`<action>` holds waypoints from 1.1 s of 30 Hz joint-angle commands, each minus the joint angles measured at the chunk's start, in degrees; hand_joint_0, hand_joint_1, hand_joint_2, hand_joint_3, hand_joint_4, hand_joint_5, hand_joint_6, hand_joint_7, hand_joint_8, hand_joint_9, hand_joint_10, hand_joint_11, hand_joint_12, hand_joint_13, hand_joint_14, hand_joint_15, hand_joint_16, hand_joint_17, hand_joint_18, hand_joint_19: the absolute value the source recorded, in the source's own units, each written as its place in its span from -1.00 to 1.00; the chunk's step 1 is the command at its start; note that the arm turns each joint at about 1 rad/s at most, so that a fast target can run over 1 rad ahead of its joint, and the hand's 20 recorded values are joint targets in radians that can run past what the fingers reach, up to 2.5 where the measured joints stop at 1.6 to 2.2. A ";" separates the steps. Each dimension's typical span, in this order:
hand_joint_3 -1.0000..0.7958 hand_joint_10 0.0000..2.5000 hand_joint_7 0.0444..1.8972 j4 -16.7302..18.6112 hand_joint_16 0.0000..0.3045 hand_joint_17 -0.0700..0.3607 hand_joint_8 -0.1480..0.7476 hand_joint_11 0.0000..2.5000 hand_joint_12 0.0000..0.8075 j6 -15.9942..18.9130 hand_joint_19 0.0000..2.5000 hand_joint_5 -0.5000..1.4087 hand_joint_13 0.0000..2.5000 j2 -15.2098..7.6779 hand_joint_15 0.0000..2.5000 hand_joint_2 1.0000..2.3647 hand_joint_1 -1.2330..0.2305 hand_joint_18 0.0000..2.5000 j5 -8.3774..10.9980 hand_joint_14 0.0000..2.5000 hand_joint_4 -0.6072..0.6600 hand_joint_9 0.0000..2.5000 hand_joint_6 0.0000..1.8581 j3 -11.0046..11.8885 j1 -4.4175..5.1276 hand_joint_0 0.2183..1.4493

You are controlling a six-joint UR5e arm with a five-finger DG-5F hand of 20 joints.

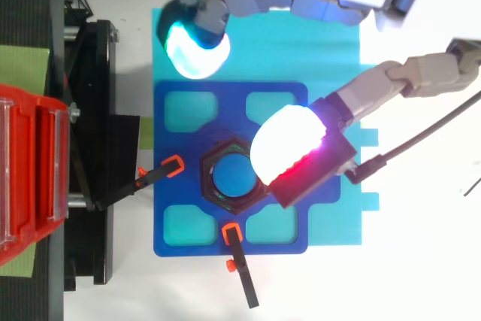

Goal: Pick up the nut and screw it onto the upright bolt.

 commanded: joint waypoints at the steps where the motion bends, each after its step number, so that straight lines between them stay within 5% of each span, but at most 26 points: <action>1: -0.44 -1.00 -0.29 0.32 -0.65 -0.12 -0.15 -1.00 -0.11 -0.04 -1.00 -0.69 -0.94 0.01 -1.00 -1.00 0.43 -1.00 -3.22 -1.00 0.27 -0.79 -0.46 0.91 -0.10 -0.56; 5: -0.44 -1.00 -0.31 1.55 -0.65 -0.12 -0.16 -1.00 -0.11 -0.22 -1.00 -0.69 -0.95 -0.43 -1.00 -1.00 0.44 -1.00 -3.22 -1.00 0.26 -0.80 -0.46 0.82 0.77 -0.57; 9: -0.44 -1.00 -0.31 2.51 -0.65 -0.11 -0.16 -1.00 -0.12 -0.04 -1.00 -0.69 -0.96 -0.43 -1.00 -1.00 0.45 -1.00 -0.32 -1.00 0.26 -0.81 -0.46 -0.49 2.36 -0.57; 10: -0.44 -1.00 -0.31 2.60 -0.65 -0.11 -0.16 -1.00 -0.11 0.04 -1.00 -0.69 -0.96 -0.43 -1.00 -1.00 0.45 -1.00 0.74 -1.00 0.26 -0.81 -0.46 -0.67 3.59 -0.57; 14: -0.44 -1.00 -0.31 2.78 -0.64 -0.11 -0.16 -1.00 -0.11 -0.13 -1.00 -0.69 -0.96 -0.43 -1.00 -1.00 0.45 -1.00 0.74 -1.00 0.25 -0.81 -0.46 -1.20 4.55 -0.57; 18: -0.44 -1.00 -0.31 4.10 -0.64 -0.10 -0.16 -1.00 -0.11 -0.13 -1.00 -0.69 -0.96 -0.43 -1.00 -1.00 0.46 -1.00 1.09 -1.00 0.25 -0.81 -0.46 -2.78 4.99 -0.57; 25: -0.44 -1.00 -0.31 12.62 -0.64 -0.11 -0.15 -1.00 -0.12 -0.13 -1.00 -0.69 -0.95 -0.52 -1.00 -1.00 0.46 -1.00 1.27 -1.00 0.26 -0.80 -0.46 -6.03 5.61 -0.56; 33: -0.44 -1.00 -0.29 10.60 -0.64 -0.11 -0.15 -1.00 -0.12 -0.48 -1.00 -0.68 -0.95 -0.61 -1.00 -1.00 0.46 -1.00 1.44 -1.00 0.28 -0.80 -0.46 -6.29 5.78 -0.56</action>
